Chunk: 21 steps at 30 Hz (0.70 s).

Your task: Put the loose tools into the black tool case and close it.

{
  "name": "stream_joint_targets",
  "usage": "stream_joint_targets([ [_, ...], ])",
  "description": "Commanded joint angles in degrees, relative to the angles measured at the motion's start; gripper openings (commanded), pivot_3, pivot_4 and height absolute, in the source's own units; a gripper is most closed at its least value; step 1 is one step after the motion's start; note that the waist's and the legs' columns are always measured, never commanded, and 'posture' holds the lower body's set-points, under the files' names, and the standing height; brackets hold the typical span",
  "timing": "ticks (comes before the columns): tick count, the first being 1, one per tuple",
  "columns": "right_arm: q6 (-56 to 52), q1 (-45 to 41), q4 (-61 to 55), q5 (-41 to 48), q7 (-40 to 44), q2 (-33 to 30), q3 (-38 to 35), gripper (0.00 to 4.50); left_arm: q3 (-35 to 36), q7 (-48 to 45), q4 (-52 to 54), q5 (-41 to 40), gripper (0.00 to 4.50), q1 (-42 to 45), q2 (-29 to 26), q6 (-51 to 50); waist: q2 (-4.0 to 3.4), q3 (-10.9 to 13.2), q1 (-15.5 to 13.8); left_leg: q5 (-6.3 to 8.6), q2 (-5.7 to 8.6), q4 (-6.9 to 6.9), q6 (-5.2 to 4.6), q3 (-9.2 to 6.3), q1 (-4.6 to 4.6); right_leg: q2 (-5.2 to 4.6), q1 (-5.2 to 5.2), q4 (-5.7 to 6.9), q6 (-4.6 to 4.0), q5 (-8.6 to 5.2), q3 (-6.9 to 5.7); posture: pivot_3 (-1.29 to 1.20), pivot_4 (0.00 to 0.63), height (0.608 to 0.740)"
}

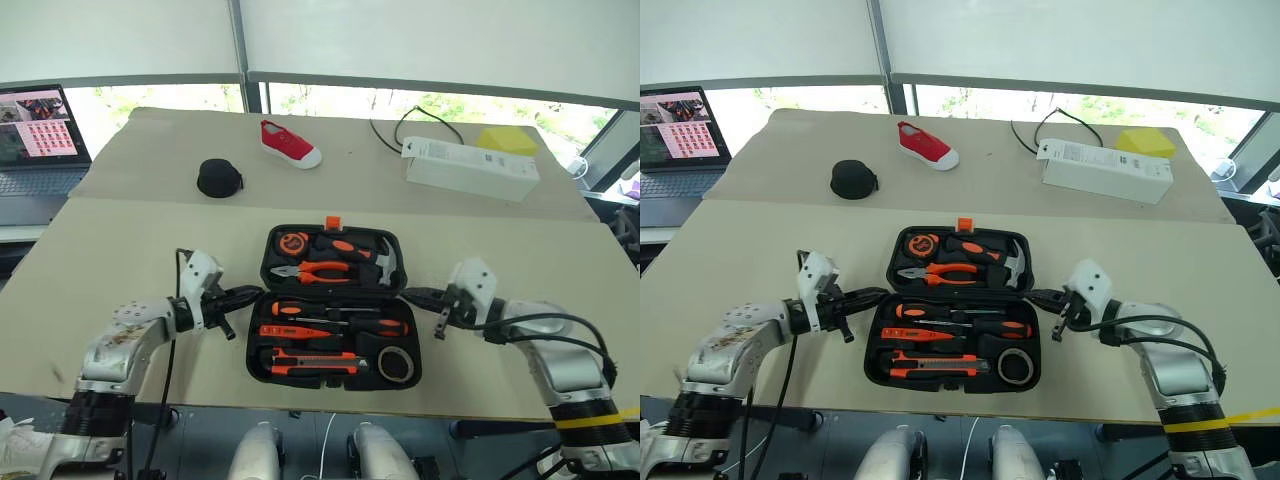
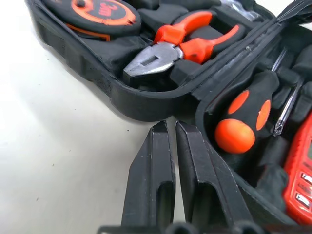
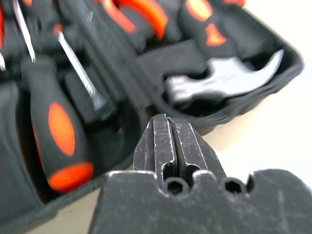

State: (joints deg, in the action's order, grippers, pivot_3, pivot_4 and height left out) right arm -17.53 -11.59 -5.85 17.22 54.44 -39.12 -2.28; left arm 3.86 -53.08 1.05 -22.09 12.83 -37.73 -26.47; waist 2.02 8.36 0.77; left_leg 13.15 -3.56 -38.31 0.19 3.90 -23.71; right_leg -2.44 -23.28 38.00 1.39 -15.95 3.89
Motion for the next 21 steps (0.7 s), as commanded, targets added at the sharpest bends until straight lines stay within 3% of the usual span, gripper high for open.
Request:
stream_joint_targets([
  [1, -20.1, -3.2, -6.3, 9.5, -1.4, -5.2, -5.9, 1.4, 3.6, -3.0, 4.1, -2.6, 1.36, -0.2, -7.1, -6.5, 0.0, 0.0, 0.1, 0.0, -0.01, 0.0, 0.0, 0.0, 0.02, 0.0, 0.01, 0.02, 0.0, 0.0, 0.0, 0.0, 0.15, 0.74],
  [4, -36.9, -7.0, -8.7, 16.9, -2.8, -8.2, -7.0, 2.39, 3.9, -2.5, 4.1, -5.1, 2.38, 2.8, -9.6, -13.4, -0.02, 0.0, 0.1, 0.0, -0.03, 0.01, 0.0, 0.0, 0.07, 0.0, 0.0, 0.02, -0.02, 0.0, 0.01, 0.0, 0.15, 0.74],
  [8, -54.4, -16.3, -8.0, 17.4, -8.8, -9.7, -2.6, 3.74, 0.8, 8.1, 1.9, -2.5, 3.78, 14.2, -7.2, -27.3, 0.13, 0.1, -0.6, 0.0, 0.0, -0.02, 0.0, -0.02, 0.1, -0.01, 0.1, 0.01, -0.02, -0.01, -0.04, 0.0, 0.15, 0.74],
  [10, -57.6, -20.9, -6.3, 15.7, -10.3, -9.6, 1.7, 4.44, 0.3, 9.7, 2.6, -4.0, 4.48, 16.8, -5.4, -31.8, 0.17, 0.2, -0.6, -0.05, 0.07, -0.1, -0.06, -0.04, -0.06, -0.01, -0.01, 0.02, 0.02, 0.03, -0.04, 0.0, 0.15, 0.74],
  [15, -61.8, -30.1, 1.5, 13.9, -14.4, -4.7, 5.4, 4.44, 2.8, 14.4, 2.5, -7.8, 4.48, 20.8, 0.5, -42.0, 0.18, 0.2, 0.2, -0.02, 0.12, -0.07, -0.08, -0.11, -0.19, -0.03, -0.12, -0.07, 0.06, 0.01, 0.04, 0.0, 0.15, 0.74],
  [18, -62.5, -33.4, 5.8, 12.7, -16.3, -2.3, 6.5, 4.44, 2.6, 17.7, 0.9, -7.2, 4.48, 22.2, 3.2, -43.7, 0.18, 0.2, 0.2, -0.06, 0.16, -0.09, -0.05, -0.25, -0.94, -0.02, -1.0, 0.15, 0.04, 0.03, 0.09, 0.0, 0.15, 0.74],
  [21, -61.6, -35.3, 10.8, 10.6, -18.7, 0.2, 6.7, 4.44, 1.4, 20.5, -1.2, -6.0, 4.48, 23.7, 5.7, -44.2, 0.18, 0.2, 0.0, -0.09, 0.17, -0.19, -0.01, -0.26, -1.04, -0.04, -1.05, 0.2, 0.03, 0.03, 0.04, 0.0, 0.15, 0.74],
])
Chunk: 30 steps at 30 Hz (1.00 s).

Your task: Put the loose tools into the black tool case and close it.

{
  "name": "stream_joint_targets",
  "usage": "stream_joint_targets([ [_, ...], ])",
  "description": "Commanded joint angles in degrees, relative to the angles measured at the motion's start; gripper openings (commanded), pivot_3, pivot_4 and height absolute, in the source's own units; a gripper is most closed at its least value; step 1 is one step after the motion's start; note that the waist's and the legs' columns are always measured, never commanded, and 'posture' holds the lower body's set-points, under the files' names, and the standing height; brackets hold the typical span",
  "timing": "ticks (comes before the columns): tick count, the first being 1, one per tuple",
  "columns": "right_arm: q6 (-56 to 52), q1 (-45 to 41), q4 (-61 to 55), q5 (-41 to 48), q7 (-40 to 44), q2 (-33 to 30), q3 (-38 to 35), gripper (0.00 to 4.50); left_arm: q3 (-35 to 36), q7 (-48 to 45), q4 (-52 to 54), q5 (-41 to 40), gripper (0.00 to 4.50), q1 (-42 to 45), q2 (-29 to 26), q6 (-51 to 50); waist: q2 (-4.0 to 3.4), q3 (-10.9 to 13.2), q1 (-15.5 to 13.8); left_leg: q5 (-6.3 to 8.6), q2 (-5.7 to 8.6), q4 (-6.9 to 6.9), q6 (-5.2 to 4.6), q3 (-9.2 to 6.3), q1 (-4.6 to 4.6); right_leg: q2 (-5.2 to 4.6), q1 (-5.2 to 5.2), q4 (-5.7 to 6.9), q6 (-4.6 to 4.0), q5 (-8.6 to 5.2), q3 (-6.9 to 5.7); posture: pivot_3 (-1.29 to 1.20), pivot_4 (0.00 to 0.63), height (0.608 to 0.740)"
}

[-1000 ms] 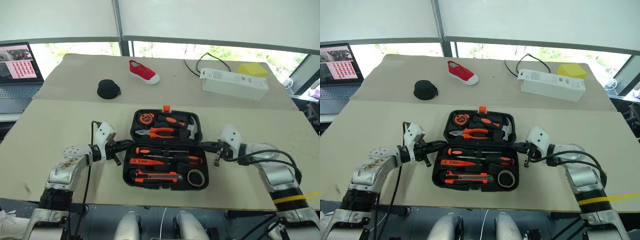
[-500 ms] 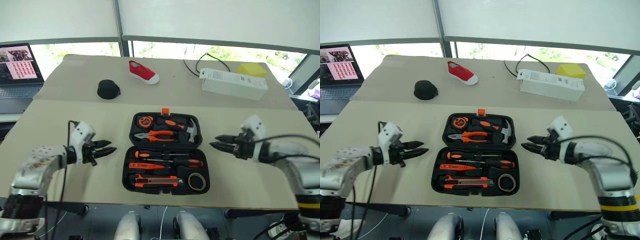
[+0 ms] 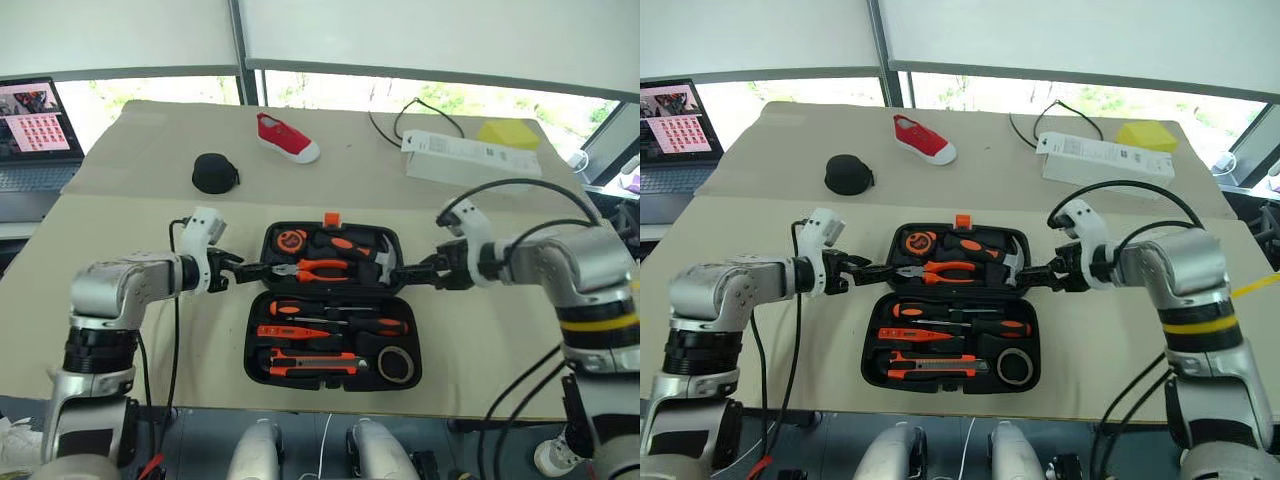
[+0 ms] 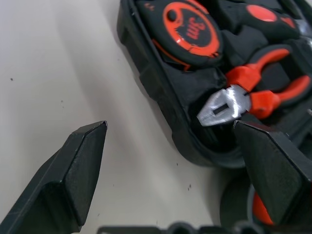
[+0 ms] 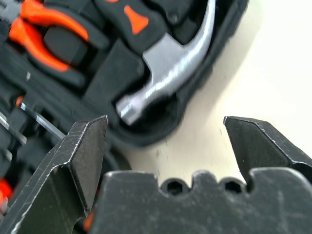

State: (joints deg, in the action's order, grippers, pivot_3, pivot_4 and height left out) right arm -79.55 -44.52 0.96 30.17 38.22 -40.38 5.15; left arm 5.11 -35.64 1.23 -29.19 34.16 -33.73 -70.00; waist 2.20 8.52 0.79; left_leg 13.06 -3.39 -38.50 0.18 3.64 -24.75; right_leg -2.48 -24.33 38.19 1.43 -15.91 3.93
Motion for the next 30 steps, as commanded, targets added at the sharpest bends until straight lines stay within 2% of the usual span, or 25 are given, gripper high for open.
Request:
stream_joint_targets([
  [1, 1.0, -2.6, 5.3, -3.2, -3.2, 1.9, -0.3, 4.44, 0.0, 3.9, -1.9, 1.3, 4.48, 2.7, 2.4, -0.7, 0.0, 0.0, -0.1, 0.0, 0.01, -0.05, 0.0, 0.01, 0.01, -0.02, 0.04, -0.01, 0.01, 0.0, 0.0, 0.0, 0.15, 0.74],
  [3, 1.3, -2.7, 6.9, -4.0, -2.9, 2.0, 1.2, 4.44, -0.8, 4.6, -2.3, 1.5, 4.48, 3.0, 3.0, -1.4, 0.0, 0.0, -0.2, 0.0, 0.05, -0.15, 0.0, 0.04, -0.03, -0.08, 0.06, -0.01, 0.06, 0.03, -0.01, 0.0, 0.15, 0.74],
  [7, 1.4, -2.6, 7.8, -5.8, -2.3, 1.1, 4.4, 3.5, -1.9, 5.2, -2.2, 1.9, 4.5, 2.9, 2.7, -1.9, 0.0, 0.0, -0.1, 0.01, 0.09, -0.2, -0.01, 0.03, -0.04, -0.11, 0.11, -0.03, 0.11, 0.06, -0.02, 0.0, 0.15, 0.74],
  [8, 1.0, -2.7, 7.8, -6.0, -2.2, 0.9, 4.7, 3.17, -1.9, 5.4, -2.1, 1.9, 3.97, 2.8, 2.7, -2.1, 0.0, 0.0, -0.1, 0.01, 0.09, -0.2, -0.01, 0.02, -0.01, -0.11, 0.13, -0.02, 0.11, 0.06, -0.03, 0.0, 0.15, 0.74],
  [9, 0.6, -2.8, 7.9, -6.1, -2.1, 0.7, 5.0, 2.85, -1.9, 5.4, -2.0, 1.8, 3.87, 2.7, 2.7, -2.1, 0.0, 0.0, -0.1, 0.01, 0.09, -0.2, -0.01, 0.03, 0.02, -0.11, 0.16, -0.02, 0.11, 0.06, -0.03, 0.0, 0.15, 0.74],
  [10, 0.2, -2.9, 8.1, -6.2, -2.3, 0.7, 4.8, 2.45, -2.0, 5.5, -1.9, 1.7, 3.39, 2.6, 2.7, -2.2, -0.01, 0.0, -0.1, 0.01, 0.1, -0.21, -0.01, 0.03, 0.02, -0.11, 0.16, 0.0, 0.12, 0.07, -0.04, 0.0, 0.15, 0.74],
  [13, -0.8, -2.9, 8.7, -6.2, -2.4, 0.3, 4.3, 1.44, -2.1, 5.9, -1.1, 1.5, 2.43, 2.1, 3.2, -2.5, 0.0, 0.0, -0.3, 0.01, 0.12, -0.24, -0.01, 0.02, 0.07, -0.11, 0.25, 0.02, 0.13, 0.08, -0.06, 0.0, 0.15, 0.74],
  [14, -1.1, -2.8, 8.9, -6.1, -2.4, 0.2, 4.2, 0.98, -2.0, 6.0, -0.9, 1.4, 2.03, 2.1, 3.3, -2.5, 0.0, 0.0, -0.3, 0.01, 0.13, -0.26, 0.0, 0.01, 0.08, -0.12, 0.27, 0.02, 0.16, 0.09, -0.06, 0.0, 0.15, 0.74],
  [17, -1.7, -2.4, 9.8, -6.0, -2.5, 0.7, 4.4, 0.09, -1.9, 5.8, -0.9, 1.2, 0.96, 1.6, 3.8, -1.4, 0.01, 0.0, -0.5, 0.01, 0.2, -0.3, -0.01, 0.0, 0.08, -0.17, 0.31, 0.01, 0.21, 0.12, -0.06, 0.0, 0.15, 0.74],
  [20, -0.2, -1.8, 11.2, -5.4, -3.3, 3.6, 1.9, 0.0, -1.6, 5.3, -1.1, 0.9, 0.03, 1.1, 4.3, 0.4, 0.04, -0.1, -0.4, 0.0, 0.27, -0.31, -0.01, -0.02, 0.15, -0.22, 0.39, 0.0, 0.26, 0.15, -0.06, 0.0, 0.15, 0.74],
  [22, 7.3, 0.2, 8.5, -5.4, 1.0, 2.9, 3.1, 0.0, -0.3, 3.4, -0.2, -0.1, 0.03, 0.3, 4.7, 4.4, 0.06, -0.1, -0.3, 0.0, 0.28, -0.3, -0.01, -0.03, 0.32, -0.22, 0.56, -0.01, 0.26, 0.15, -0.05, 0.0, 0.15, 0.74],
  [25, 26.3, 6.1, 1.8, -10.0, 7.7, -1.0, 7.0, 0.0, 1.4, -0.4, 2.2, -0.6, 0.03, -2.3, 5.1, 14.2, 0.06, -0.1, 0.0, 0.01, 0.28, -0.28, -0.01, -0.08, 0.62, -0.21, 0.96, -0.15, 0.27, 0.15, -0.12, 0.0, 0.15, 0.74],
  [30, 54.3, 16.2, -4.4, -15.3, 8.1, -2.0, 0.9, 0.0, 4.9, -9.5, 6.2, 0.4, 0.03, -12.1, 5.2, 37.0, 0.06, 0.0, 0.1, 0.01, 0.28, -0.27, 0.0, -0.06, 0.57, -0.23, 0.93, -0.21, 0.3, 0.16, -0.1, 0.0, 0.15, 0.74],
])
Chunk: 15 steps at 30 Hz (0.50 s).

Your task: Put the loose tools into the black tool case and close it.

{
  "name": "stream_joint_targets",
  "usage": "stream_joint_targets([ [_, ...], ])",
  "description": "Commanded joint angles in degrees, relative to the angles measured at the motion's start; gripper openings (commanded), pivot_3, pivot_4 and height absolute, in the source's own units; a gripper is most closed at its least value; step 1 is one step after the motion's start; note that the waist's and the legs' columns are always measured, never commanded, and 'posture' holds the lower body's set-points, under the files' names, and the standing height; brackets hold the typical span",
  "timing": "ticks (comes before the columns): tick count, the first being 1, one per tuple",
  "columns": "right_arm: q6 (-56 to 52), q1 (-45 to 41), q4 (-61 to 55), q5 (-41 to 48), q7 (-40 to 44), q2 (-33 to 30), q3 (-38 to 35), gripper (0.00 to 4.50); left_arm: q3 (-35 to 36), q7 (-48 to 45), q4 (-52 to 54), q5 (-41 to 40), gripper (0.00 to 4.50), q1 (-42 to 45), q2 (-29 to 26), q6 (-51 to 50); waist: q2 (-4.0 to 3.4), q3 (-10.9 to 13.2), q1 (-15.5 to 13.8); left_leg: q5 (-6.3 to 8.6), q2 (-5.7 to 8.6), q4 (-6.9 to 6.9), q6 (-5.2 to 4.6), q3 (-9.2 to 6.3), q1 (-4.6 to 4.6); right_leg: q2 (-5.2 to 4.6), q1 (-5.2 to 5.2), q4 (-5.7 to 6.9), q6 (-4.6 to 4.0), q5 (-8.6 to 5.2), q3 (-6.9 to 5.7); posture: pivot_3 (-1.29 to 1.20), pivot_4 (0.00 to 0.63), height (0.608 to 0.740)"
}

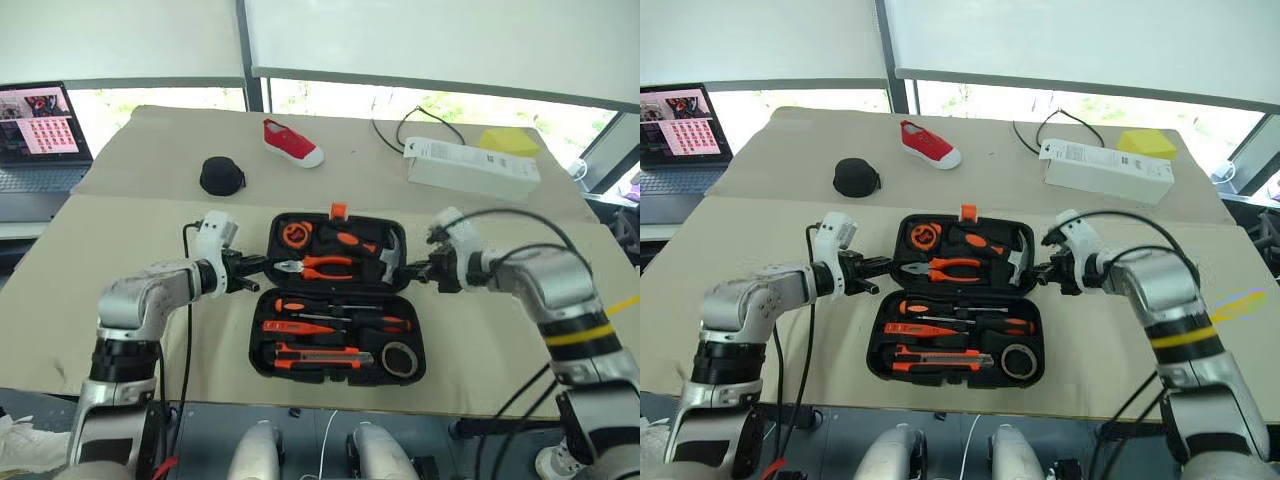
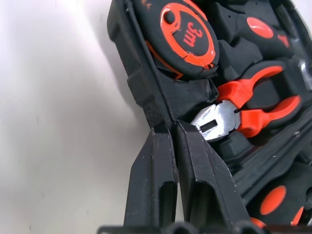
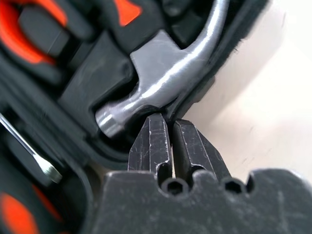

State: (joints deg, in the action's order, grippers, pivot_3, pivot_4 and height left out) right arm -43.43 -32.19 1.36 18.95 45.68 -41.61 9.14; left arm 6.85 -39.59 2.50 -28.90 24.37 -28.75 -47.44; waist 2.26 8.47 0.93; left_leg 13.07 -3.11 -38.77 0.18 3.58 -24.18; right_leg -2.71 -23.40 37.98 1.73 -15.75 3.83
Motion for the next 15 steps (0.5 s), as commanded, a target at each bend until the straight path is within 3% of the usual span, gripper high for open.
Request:
stream_joint_targets([
  [1, 23.7, 5.6, -5.0, -5.7, 0.1, -0.9, -4.1, 0.0, 3.6, -6.5, 4.9, 0.6, 0.03, -3.9, 0.2, 18.0, -0.01, 0.0, -0.1, 0.0, 0.0, 0.01, 0.0, 0.0, -0.08, 0.0, -0.08, 0.0, 0.0, 0.0, 0.0, 0.0, 0.15, 0.74],
  [5, 43.9, 14.0, -4.9, -12.1, -3.1, -2.1, -7.5, 0.0, 9.4, -8.5, 5.9, -1.4, 0.03, -10.5, 4.0, 33.2, -0.01, 0.0, -0.3, -0.02, 0.06, -0.04, -0.01, 0.02, -0.55, -0.11, -0.65, 0.13, 0.03, 0.03, 0.08, 0.0, 0.15, 0.74],
  [11, 73.5, 26.3, -1.1, -22.2, -7.9, -2.2, -7.5, 0.0, 7.7, -9.8, -2.2, 12.5, 0.03, -18.6, 1.7, 59.5, -0.01, 0.0, -0.2, 0.0, 0.19, 0.03, -0.06, 0.1, -0.54, -0.3, -0.67, 0.07, 0.07, 0.04, 0.08, 0.0, 0.15, 0.74],
  [15, 85.4, 29.4, 6.3, -28.7, -12.8, -2.4, -6.8, 0.0, 4.6, -14.6, -8.0, 16.9, 0.03, -23.7, -1.8, 72.7, -0.02, 0.0, 0.1, 0.01, 0.17, 0.08, -0.08, 0.27, 0.04, -0.31, -0.12, 0.02, 0.07, 0.03, 0.12, 0.0, 0.15, 0.74],
])
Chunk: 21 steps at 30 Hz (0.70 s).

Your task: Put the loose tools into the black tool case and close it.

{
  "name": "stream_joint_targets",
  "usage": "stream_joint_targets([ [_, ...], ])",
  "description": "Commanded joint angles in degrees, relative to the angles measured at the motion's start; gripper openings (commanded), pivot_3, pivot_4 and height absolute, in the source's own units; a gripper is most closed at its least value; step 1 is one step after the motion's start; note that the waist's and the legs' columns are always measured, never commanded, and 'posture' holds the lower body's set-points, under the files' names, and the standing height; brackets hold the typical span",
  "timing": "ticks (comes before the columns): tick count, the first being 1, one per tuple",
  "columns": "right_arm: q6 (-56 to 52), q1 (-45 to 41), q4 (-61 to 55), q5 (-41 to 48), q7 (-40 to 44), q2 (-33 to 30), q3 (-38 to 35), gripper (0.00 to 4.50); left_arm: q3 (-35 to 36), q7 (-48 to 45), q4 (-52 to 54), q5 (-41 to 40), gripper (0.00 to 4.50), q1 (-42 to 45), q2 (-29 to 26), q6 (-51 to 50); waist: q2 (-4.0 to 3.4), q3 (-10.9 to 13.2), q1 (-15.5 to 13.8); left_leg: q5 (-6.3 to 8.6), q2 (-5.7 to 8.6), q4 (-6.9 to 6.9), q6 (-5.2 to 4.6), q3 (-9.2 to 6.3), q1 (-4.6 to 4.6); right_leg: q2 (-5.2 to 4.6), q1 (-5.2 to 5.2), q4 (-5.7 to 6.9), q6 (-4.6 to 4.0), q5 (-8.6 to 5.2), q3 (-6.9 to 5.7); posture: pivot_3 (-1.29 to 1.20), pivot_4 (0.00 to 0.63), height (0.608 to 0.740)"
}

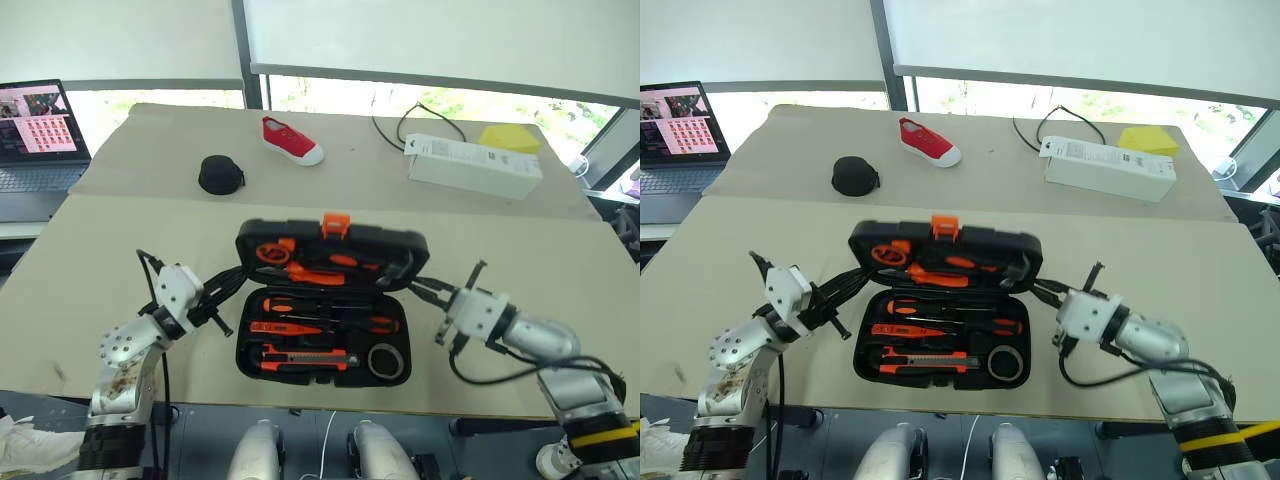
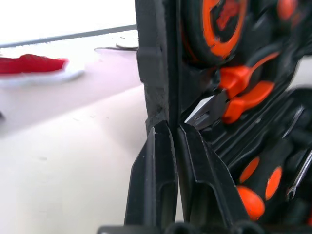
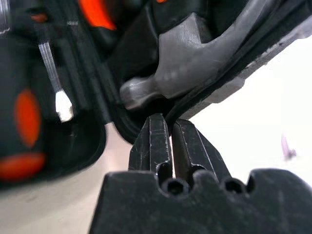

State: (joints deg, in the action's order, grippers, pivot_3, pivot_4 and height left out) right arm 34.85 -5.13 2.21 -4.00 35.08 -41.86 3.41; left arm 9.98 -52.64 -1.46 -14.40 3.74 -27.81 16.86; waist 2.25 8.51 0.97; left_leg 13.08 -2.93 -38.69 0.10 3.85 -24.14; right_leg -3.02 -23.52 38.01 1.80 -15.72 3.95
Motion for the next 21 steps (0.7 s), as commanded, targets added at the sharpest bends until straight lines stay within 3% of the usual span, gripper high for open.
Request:
stream_joint_targets([
  [1, 8.0, 2.3, 6.5, -6.5, -2.9, -2.1, -0.9, 0.0, 1.2, -2.0, -5.0, 2.3, 0.03, -3.5, -3.0, 9.8, -0.01, 0.0, 0.1, 0.01, 0.0, 0.1, -0.01, 0.03, 0.35, -0.01, 0.35, -0.09, 0.0, -0.02, 0.0, 0.0, 0.15, 0.74],
  [2, 8.5, 2.5, 7.7, -6.4, -2.4, -2.1, -0.2, 0.39, 0.9, -2.9, -6.1, 1.7, 0.0, -4.5, -3.5, 11.0, -0.01, 0.0, 0.1, 0.02, 0.0, 0.23, -0.02, 0.07, 0.66, -0.04, 0.61, -0.2, 0.0, -0.04, 0.01, 0.0, 0.15, 0.74],
  [5, 10.9, 3.2, 9.3, -7.5, -3.3, -2.3, 0.2, 1.44, 1.3, -3.5, -8.9, 1.4, 1.06, -7.0, -5.1, 13.3, 0.08, -0.1, 0.3, 0.03, -0.02, 0.51, -0.03, 0.15, 1.43, -0.1, 1.35, -0.43, -0.05, -0.12, -0.01, 0.0, 0.15, 0.74],
  [9, 8.9, 5.2, 8.3, -4.7, -2.7, -4.1, -1.9, 2.82, 3.0, -3.1, -9.9, -2.5, 2.66, -7.9, -7.7, 7.9, 0.05, 0.0, 0.3, 0.03, -0.02, 0.67, -0.04, 0.14, 1.4, -0.17, 1.19, -0.33, -0.07, -0.23, 0.02, 0.0, 0.15, 0.74],
  [10, 8.3, 5.5, 7.8, -3.7, -2.1, -4.5, -2.1, 3.13, 3.2, -3.1, -10.0, -3.0, 2.7, -7.9, -8.1, 7.0, 0.05, 0.0, 0.2, 0.02, -0.02, 0.67, -0.05, 0.12, 1.41, -0.16, 1.23, -0.32, -0.07, -0.23, -0.01, 0.0, 0.15, 0.74],
  [14, -4.2, 12.6, -2.4, 13.1, 5.7, -7.6, -4.9, 2.21, 3.5, -3.6, -9.3, -7.0, 2.7, -4.5, -10.2, -3.0, 0.03, 0.0, -0.5, 0.0, -0.03, 0.67, -0.08, 0.06, 1.37, -0.28, 1.27, -0.29, 0.02, -0.28, -0.05, 0.0, 0.15, 0.74],
  [17, -14.0, 18.5, -11.1, 22.1, 11.7, -10.6, -4.8, 1.23, 1.8, -3.0, -8.8, -6.9, 1.88, 1.2, -10.8, -8.0, 0.07, 0.0, -0.9, -0.03, 0.02, 0.66, -0.13, -0.09, 1.33, -0.35, 1.3, -0.32, 0.09, -0.28, -0.1, 0.0, 0.15, 0.74],
  [20, -22.6, 24.3, -19.9, 27.1, 16.7, -14.1, -4.0, 0.19, -0.5, -4.4, -7.1, -7.0, 0.78, 6.1, -11.2, -13.0, 0.08, 0.0, -0.9, -0.04, 0.04, 0.66, -0.16, -0.17, 1.32, -0.33, 1.3, -0.34, 0.11, -0.26, -0.1, 0.0, 0.15, 0.74],
  [21, -26.1, 25.6, -22.6, 28.7, 17.5, -14.8, -3.4, 0.03, -1.6, -5.1, -7.3, -6.6, 0.51, 7.8, -11.2, -14.3, 0.08, 0.0, -0.9, -0.04, 0.04, 0.66, -0.16, -0.17, 1.3, -0.31, 1.3, -0.35, 0.12, -0.26, -0.11, 0.0, 0.15, 0.74],
])
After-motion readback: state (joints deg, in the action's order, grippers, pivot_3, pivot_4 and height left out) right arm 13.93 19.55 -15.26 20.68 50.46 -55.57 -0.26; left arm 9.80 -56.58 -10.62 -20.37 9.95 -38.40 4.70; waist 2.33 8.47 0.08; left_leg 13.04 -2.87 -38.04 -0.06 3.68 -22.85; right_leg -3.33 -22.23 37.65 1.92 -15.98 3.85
